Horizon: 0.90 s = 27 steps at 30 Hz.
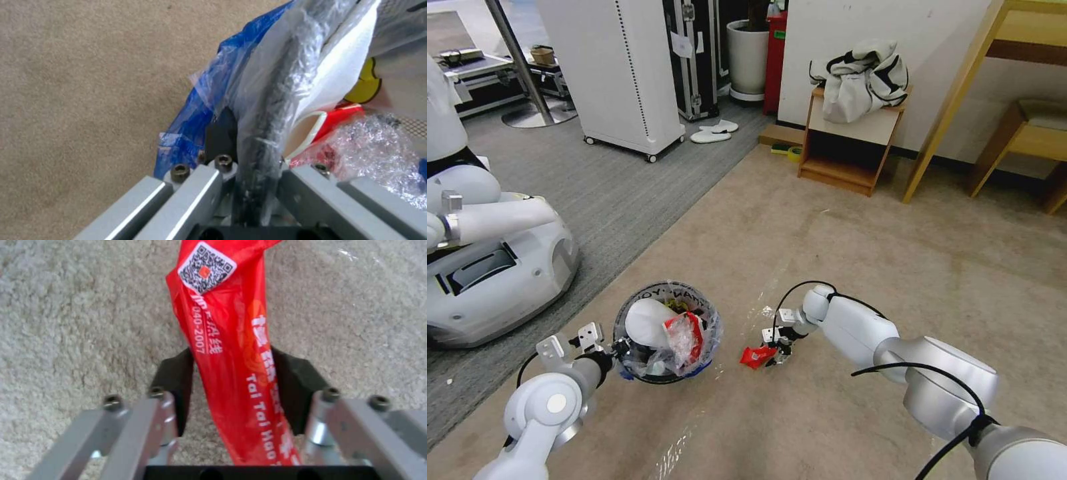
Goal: Pick up the trash bin and place the garbage on the floor into it.
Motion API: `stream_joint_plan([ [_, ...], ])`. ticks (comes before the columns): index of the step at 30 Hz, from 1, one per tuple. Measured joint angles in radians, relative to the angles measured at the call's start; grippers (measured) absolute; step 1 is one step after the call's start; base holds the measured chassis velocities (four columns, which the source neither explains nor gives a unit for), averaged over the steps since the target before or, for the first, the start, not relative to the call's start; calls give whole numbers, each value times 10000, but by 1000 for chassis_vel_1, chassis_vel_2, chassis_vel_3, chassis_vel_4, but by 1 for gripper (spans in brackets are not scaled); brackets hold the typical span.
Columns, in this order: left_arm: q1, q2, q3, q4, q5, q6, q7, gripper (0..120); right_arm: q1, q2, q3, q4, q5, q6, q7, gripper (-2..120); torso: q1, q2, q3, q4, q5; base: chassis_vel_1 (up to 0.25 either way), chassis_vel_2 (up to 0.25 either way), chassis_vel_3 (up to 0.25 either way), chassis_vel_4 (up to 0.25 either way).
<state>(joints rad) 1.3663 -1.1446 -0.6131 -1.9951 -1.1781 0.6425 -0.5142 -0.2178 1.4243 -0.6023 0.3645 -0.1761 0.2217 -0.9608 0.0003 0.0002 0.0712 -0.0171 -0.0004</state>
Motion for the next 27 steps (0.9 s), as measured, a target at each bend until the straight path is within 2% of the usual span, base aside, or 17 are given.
stream_joint_plan([
  [4,28,-23,22,0,41,-2,5,0,-9,166,392,-389,-392,236,-16,26,-1,3,-2,4,0,0,0,0,0],
  [16,38,35,83,-59,57,-4,23,0,-111,140,576,-458,-546,304,282,1,-2,3,1,6,4,0,0,0,0],
  [19,26,66,110,-82,52,-3,23,0,-145,18,594,-218,-570,235,371,0,-1,-2,5,11,9,0,0,0,0],
  [21,60,121,161,-100,52,0,26,0,-161,-253,563,215,-575,-10,895,0,0,-6,8,16,11,0,0,0,0],
  [22,62,143,172,-100,52,4,26,0,-177,-362,540,438,-550,-94,906,0,1,-6,9,9,5,0,0,0,0],
  [27,9,211,203,-104,-14,10,47,0,-167,-789,373,1359,-263,-416,953,0,1,-7,8,8,7,0,0,0,0],
])
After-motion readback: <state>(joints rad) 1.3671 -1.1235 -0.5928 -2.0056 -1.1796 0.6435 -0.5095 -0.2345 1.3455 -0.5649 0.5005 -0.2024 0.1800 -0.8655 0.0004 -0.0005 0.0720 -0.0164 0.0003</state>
